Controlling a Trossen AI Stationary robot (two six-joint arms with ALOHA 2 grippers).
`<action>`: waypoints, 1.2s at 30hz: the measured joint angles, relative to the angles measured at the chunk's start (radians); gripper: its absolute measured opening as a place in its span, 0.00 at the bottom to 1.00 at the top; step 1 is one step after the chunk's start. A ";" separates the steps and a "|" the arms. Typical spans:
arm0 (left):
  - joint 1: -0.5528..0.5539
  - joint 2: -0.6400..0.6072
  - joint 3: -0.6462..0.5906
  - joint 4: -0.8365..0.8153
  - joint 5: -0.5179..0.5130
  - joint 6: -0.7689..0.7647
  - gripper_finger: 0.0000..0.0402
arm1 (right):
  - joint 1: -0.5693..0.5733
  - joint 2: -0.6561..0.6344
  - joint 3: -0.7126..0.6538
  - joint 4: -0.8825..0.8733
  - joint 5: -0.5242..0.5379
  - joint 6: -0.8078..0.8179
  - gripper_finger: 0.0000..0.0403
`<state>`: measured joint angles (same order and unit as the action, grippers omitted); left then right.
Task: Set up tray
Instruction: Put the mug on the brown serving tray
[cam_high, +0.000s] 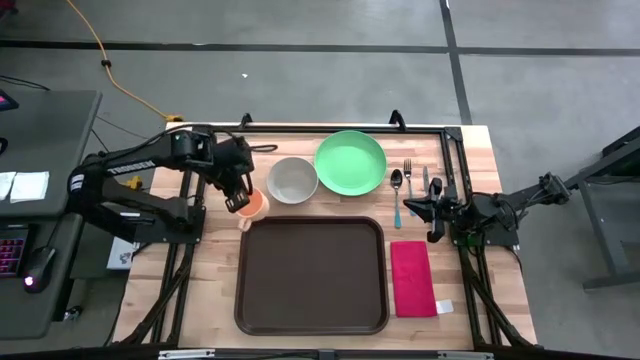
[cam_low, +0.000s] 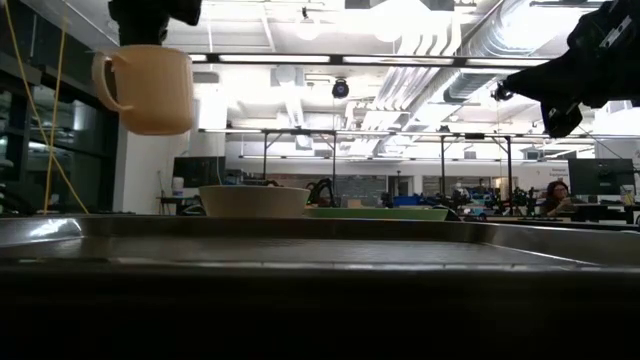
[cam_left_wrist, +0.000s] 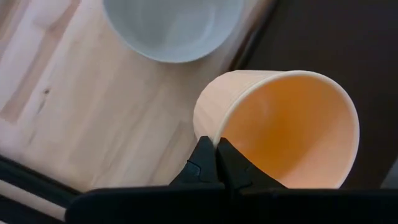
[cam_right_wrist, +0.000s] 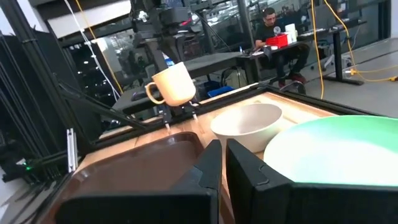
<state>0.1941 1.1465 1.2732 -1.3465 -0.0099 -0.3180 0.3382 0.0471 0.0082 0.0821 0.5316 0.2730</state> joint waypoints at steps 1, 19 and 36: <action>-0.015 0.000 0.000 0.005 0.000 -0.011 0.03 | 0.000 0.000 0.000 -0.001 0.000 -0.004 0.00; -0.248 0.091 0.001 0.027 -0.006 -0.185 0.03 | 0.000 0.000 0.000 -0.004 0.000 -0.005 0.00; -0.247 0.155 -0.078 0.160 -0.051 -0.158 0.03 | 0.000 0.000 0.000 -0.004 0.000 -0.005 0.00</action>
<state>-0.0532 1.3014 1.1947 -1.1864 -0.0606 -0.4764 0.3384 0.0471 0.0082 0.0784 0.5312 0.2684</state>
